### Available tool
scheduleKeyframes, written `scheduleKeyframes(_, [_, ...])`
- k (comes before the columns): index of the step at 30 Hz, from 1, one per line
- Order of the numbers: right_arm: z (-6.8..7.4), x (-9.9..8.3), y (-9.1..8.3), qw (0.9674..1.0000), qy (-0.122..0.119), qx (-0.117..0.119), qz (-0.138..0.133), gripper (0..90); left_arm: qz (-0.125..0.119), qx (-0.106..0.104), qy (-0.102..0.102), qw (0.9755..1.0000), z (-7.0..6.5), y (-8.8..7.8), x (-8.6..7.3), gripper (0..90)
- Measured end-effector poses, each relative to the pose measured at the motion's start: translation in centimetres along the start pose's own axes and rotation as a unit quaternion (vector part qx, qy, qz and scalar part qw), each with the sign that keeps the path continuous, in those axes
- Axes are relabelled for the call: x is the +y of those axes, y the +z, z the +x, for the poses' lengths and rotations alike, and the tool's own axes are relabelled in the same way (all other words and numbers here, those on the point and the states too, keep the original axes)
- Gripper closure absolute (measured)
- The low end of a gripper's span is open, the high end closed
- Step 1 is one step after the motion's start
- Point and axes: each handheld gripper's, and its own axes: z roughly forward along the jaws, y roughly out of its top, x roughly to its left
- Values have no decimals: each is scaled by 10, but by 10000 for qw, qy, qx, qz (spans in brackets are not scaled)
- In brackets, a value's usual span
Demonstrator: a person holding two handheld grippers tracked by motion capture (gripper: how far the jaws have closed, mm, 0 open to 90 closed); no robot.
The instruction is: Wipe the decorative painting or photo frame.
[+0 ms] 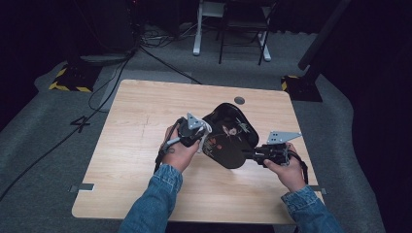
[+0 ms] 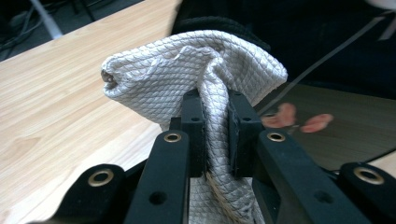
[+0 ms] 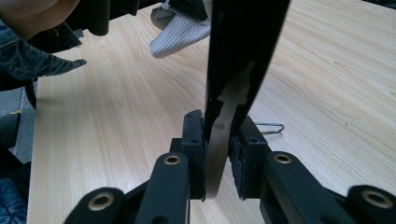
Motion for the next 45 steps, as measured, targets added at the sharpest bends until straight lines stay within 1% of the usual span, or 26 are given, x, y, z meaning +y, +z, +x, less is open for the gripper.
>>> scheduleKeyframes(2, [0, 0, 0, 10000, 7, -4, -3, 776, -1, -105, 75, 9999, -6, 1, 2, 797])
scheduleKeyframes(4, [0, 0, 0, 10000, 5, -8, -7, 775, -13, -178, 216, 9996, -15, 2, 4, 797])
scheduleKeyframes(6, [0, 0, 0, 10000, 8, -11, -4, 775, -29, -264, 306, 9992, -22, 3, 6, 796])
scheduleKeyframes(10, [-1, 0, 0, 10000, 19, -25, 14, 775, -47, -458, 439, 9980, -33, 4, 9, 796])
scheduleKeyframes(13, [0, 0, 0, 10000, 23, -26, 10, 776, -91, -628, 432, 9970, -40, 4, 10, 796])
scheduleKeyframes(15, [0, 0, 0, 10000, 20, -32, 7, 776, -86, -700, 494, 9963, -45, 5, 10, 796])
scheduleKeyframes(17, [0, 0, 0, 10000, 21, -36, 10, 776, -71, -696, 563, 9960, -48, 7, 10, 796])
scheduleKeyframes(18, [0, 0, 0, 10000, 23, -38, 11, 776, -76, -699, 562, 9959, -48, 7, 10, 797])
scheduleKeyframes(20, [0, 0, 0, 10000, 24, -40, 11, 776, -70, -707, 545, 9960, -47, 7, 10, 798])
scheduleKeyframes(21, [0, 0, 0, 10000, 28, -36, -3, 775, -70, -669, 508, 9964, -45, 7, 9, 798])
scheduleKeyframes(23, [0, 0, 1, 10000, 27, -36, -13, 774, -40, -564, 520, 9971, -42, 7, 8, 798])
scheduleKeyframes(24, [0, 0, 1, 10000, 27, -36, -13, 774, -40, -564, 520, 9971, -42, 7, 8, 798])
scheduleKeyframes(25, [0, 0, 1, 10000, 29, -30, -15, 774, -17, -474, 525, 9975, -39, 7, 7, 798])
scheduleKeyframes(30, [0, 0, 1, 10000, 55, -23, -20, 770, 12, -353, 322, 9989, -20, 11, 1, 797])
scheduleKeyframes(31, [0, 0, 1, 10000, 55, -22, -17, 768, 22, -343, 287, 9990, -18, 11, 0, 796])
scheduleKeyframes(32, [0, 0, 1, 10000, 55, -22, -17, 768, 22, -343, 287, 9990, -18, 11, 0, 796])
scheduleKeyframes(33, [0, 0, 1, 10000, 56, -23, -16, 767, 40, -309, 177, 9994, -12, 12, -2, 796])
scheduleKeyframes(36, [0, 0, 1, 10000, 53, -1, -15, 765, 79, -168, 95, 9998, -4, 14, -7, 797])
scheduleKeyframes(38, [0, 0, 1, 10000, 44, 7, -14, 765, 114, -104, 57, 9999, 0, 15, -9, 797])
scheduleKeyframes(40, [1, 0, 1, 10000, 39, 8, -14, 765, 157, -36, -28, 9999, 5, 16, -12, 797])
scheduleKeyframes(41, [1, 0, 1, 10000, 36, 10, -14, 765, 143, -20, -59, 9999, 8, 17, -14, 797])
scheduleKeyframes(43, [1, 0, 1, 10000, 42, 12, -13, 765, 198, 18, -84, 9998, 12, 18, -16, 797])
scheduleKeyframes(44, [1, 0, 1, 10000, 44, 12, -14, 765, 206, 8, -178, 9996, 14, 19, -18, 797])
scheduleKeyframes(45, [0, 0, 1, 10000, 46, 13, -14, 765, 192, 0, -206, 9996, 15, 19, -18, 797])
